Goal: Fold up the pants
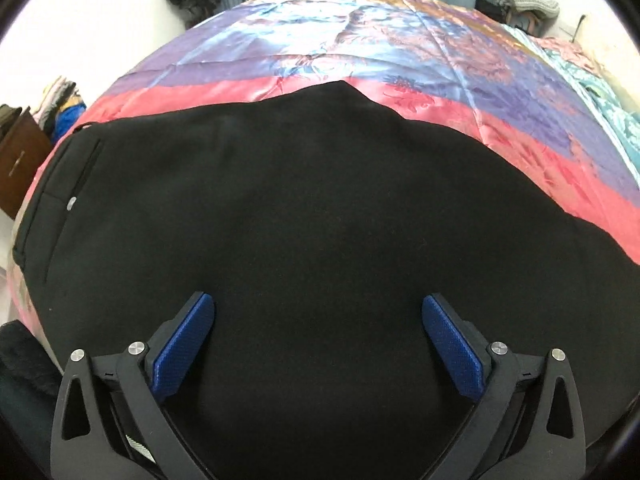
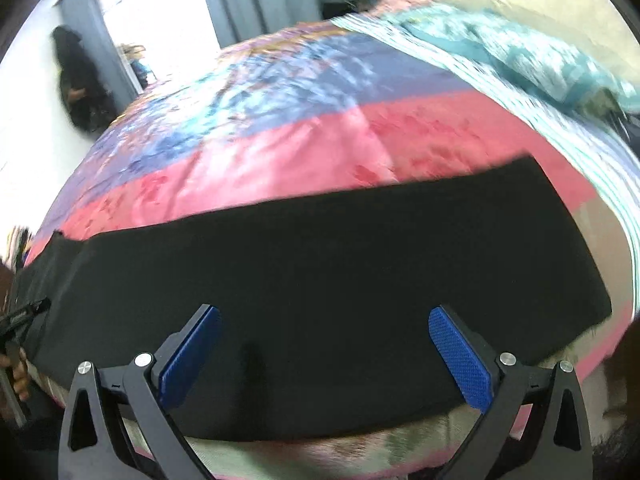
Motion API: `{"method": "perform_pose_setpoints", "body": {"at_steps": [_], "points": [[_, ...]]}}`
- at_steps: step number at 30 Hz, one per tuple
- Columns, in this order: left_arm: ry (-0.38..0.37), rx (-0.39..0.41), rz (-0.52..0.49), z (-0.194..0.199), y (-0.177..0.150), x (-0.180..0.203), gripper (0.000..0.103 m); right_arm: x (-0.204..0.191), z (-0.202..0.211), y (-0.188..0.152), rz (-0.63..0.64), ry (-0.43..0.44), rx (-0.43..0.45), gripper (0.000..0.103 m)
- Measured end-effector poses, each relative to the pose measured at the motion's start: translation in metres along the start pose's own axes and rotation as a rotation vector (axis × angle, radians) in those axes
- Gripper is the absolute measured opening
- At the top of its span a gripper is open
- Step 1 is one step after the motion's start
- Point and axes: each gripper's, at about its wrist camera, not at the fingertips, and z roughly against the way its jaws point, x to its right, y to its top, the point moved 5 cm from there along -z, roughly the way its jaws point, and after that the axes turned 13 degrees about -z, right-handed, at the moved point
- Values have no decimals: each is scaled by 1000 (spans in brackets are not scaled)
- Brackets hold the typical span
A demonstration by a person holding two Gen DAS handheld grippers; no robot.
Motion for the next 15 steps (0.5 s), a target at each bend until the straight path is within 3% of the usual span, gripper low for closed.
{"method": "perform_pose_setpoints", "body": {"at_steps": [5,11,15], "points": [[3,12,-5,1,-2,0,103,20,3,17,-37,7,13,103],[7,17,-8,2,-5,0,103,74,-5,65,-143,-13,12,103],[7,22,-12,2,-5,1,103,110,15,101,-258,1,86,103]]}}
